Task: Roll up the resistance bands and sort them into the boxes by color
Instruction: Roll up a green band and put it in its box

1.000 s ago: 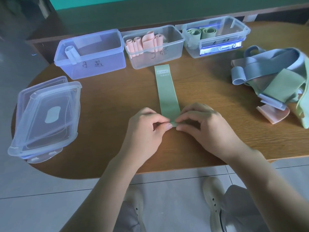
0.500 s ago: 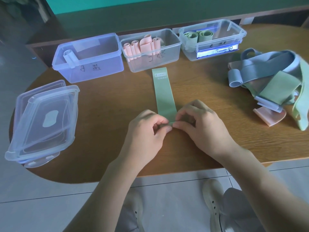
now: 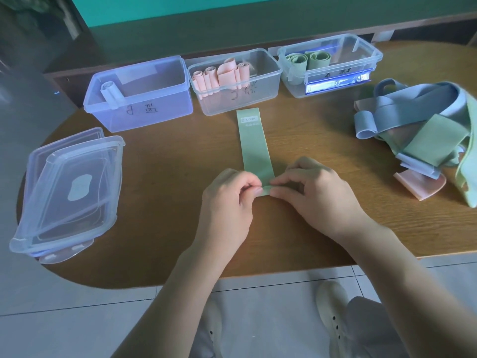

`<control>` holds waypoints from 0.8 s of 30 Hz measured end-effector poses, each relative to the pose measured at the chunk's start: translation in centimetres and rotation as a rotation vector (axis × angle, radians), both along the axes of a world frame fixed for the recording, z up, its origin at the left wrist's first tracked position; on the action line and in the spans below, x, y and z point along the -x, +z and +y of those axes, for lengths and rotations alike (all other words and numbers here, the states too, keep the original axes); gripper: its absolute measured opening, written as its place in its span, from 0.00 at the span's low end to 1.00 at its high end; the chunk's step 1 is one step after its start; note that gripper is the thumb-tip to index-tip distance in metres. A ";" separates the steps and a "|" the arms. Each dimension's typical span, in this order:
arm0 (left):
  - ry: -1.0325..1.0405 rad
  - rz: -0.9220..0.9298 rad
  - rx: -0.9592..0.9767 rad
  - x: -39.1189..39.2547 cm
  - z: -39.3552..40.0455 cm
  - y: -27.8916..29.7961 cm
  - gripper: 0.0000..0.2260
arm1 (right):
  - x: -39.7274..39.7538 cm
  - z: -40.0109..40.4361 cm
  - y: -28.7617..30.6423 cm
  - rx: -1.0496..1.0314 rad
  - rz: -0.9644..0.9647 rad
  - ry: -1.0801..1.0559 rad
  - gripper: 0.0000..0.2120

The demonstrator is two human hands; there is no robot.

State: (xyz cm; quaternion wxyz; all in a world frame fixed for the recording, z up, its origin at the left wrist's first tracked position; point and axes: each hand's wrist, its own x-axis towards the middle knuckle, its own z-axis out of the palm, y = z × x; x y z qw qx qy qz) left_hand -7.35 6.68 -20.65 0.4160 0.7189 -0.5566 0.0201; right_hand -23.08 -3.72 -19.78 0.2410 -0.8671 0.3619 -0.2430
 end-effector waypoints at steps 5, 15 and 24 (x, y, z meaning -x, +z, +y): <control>-0.049 -0.045 -0.052 -0.5 0.3 0.2 0.02 | -0.3 0.1 -0.1 0.029 -0.027 -0.026 0.09; -0.041 -0.034 -0.067 -0.9 -0.3 0.2 0.07 | -0.3 -0.2 -0.2 0.037 -0.030 0.057 0.07; -0.012 -0.070 -0.076 -1.1 -0.4 -0.2 0.13 | -1.0 -1.1 0.0 0.054 0.024 0.040 0.09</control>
